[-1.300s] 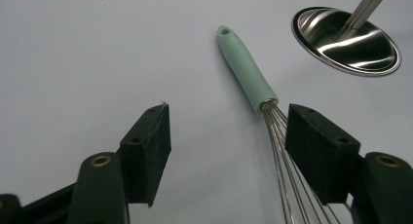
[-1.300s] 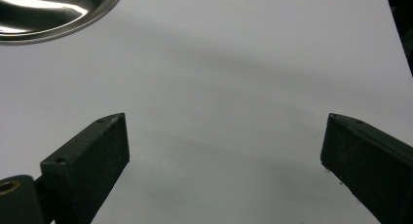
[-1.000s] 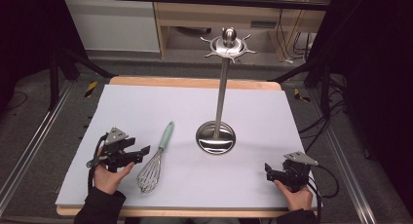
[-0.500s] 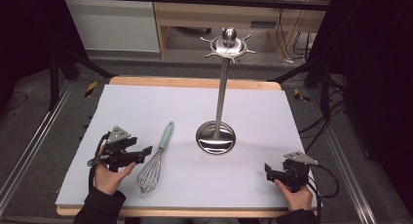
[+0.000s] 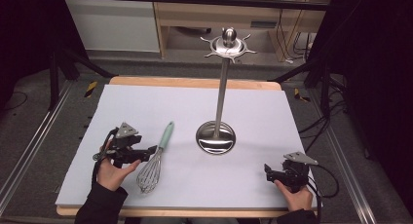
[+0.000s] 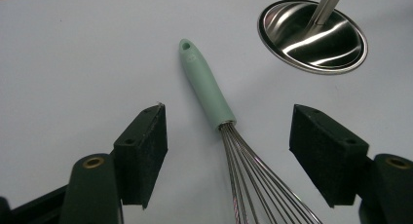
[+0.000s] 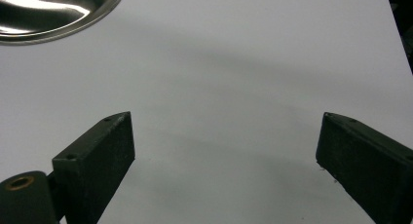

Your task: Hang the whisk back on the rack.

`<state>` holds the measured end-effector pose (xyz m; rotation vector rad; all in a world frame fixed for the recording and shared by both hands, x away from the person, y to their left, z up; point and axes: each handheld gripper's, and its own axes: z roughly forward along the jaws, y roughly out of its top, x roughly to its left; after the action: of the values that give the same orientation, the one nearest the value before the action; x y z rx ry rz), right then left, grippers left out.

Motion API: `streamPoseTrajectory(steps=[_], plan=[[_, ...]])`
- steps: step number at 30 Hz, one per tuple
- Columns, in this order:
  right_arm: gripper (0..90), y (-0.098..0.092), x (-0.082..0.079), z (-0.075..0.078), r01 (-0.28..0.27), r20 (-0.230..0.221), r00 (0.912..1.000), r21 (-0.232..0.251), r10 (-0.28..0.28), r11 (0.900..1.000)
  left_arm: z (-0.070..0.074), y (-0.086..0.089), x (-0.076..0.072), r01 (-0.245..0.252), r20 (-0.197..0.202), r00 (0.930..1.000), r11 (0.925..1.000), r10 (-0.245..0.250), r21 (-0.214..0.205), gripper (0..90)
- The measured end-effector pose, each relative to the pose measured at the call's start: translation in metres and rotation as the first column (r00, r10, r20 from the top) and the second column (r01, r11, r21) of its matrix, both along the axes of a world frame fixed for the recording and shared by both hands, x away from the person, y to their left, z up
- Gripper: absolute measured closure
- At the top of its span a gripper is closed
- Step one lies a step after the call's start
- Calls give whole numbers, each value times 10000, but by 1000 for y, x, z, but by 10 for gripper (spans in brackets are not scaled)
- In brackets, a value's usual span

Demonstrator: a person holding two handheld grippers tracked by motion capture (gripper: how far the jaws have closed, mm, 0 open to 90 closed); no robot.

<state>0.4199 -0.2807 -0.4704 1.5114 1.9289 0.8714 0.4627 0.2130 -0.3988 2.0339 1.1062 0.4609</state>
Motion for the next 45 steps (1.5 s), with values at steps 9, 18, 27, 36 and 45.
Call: streamPoseTrajectory(steps=[9,18,27,36,45], plan=[[76,0,1,0,-18,-60,10000,-58,17,10000,11,-9,9,79,-59,10000,9992,-77,384,281],[76,1,2,-1,-51,-140,9999,-97,50,9999,11,-18,17,381,-416,9985,9976,-357,575,283],[76,1,3,-1,-79,-174,9998,-65,78,9999,6,-27,28,390,-940,9952,9934,-289,1077,289],[76,1,3,-1,-112,-245,9996,-42,111,9999,6,-34,39,368,-1203,9925,9900,-203,1363,298],[76,0,4,-2,-158,-277,9995,-39,157,9999,-2,-42,51,408,-1625,9866,9854,-135,1655,324]])
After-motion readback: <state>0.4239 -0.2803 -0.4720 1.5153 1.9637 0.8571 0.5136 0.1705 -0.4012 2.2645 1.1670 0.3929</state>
